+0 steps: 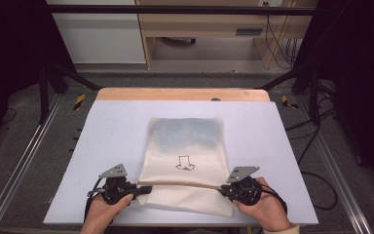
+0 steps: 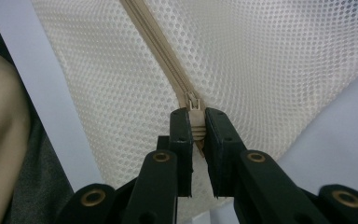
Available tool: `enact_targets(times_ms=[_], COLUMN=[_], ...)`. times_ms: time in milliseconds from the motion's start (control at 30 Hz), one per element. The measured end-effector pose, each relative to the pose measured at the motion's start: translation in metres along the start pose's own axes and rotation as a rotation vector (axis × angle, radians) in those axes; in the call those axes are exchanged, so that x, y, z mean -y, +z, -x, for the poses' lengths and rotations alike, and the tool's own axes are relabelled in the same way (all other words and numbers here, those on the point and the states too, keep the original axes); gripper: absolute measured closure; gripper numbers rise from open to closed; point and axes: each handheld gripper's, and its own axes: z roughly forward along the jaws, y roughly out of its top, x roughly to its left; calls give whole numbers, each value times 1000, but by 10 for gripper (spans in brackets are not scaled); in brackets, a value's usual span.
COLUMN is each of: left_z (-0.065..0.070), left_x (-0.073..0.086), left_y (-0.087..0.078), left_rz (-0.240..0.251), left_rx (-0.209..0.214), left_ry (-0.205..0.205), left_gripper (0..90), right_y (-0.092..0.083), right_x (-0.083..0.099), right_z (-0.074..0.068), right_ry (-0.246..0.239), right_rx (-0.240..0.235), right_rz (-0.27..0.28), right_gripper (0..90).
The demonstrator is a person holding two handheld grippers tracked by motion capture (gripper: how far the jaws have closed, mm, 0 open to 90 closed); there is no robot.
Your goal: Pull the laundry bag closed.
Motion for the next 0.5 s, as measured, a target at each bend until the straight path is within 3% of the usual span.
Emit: enact_targets(times_ms=[500], left_z=[-1], left_x=[-1], left_y=[-3], left_rz=[4], left_rx=[-7], left_ry=[4], left_gripper=[850], right_y=[-1], right_x=[4], right_z=[2], right_ry=[15], right_rx=[4], right_rz=[-9], right_gripper=[819])
